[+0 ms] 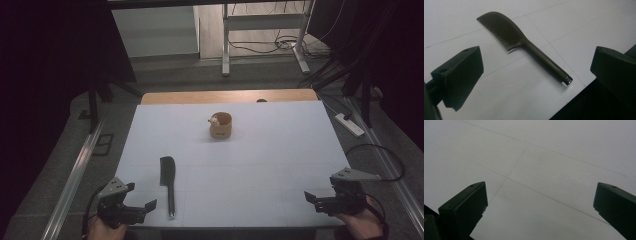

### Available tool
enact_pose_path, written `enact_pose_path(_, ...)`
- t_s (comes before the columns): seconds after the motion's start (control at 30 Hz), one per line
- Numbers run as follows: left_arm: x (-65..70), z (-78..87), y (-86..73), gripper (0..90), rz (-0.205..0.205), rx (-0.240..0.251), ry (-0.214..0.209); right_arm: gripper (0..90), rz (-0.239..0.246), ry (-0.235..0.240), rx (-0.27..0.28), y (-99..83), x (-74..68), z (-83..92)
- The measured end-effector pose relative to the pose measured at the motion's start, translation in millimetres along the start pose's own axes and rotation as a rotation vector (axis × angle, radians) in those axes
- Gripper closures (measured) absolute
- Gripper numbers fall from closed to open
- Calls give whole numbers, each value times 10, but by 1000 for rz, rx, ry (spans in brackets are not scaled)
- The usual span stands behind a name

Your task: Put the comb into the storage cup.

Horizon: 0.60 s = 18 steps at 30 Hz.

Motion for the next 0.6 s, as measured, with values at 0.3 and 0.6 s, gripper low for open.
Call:
enact_pose_path(0.3, 5, -59, 54, 0, 19, 2, -30, 0, 0, 1, -4, -1, -1, -5)
enact_pose_path(0.6, 3, -182, 119, 0, 9, -28, -59, 0, 4, 0, -9, 0, -3, -11)
Point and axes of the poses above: each handheld gripper's, and its own axes: z roughly backward along the jaws, y roughly out of its top, x roughly to its right, the point moved 2 cm from there along -z, roughly forward along the jaws, and after that the axes turned 9 degrees about -z, right-handed, at the moved point
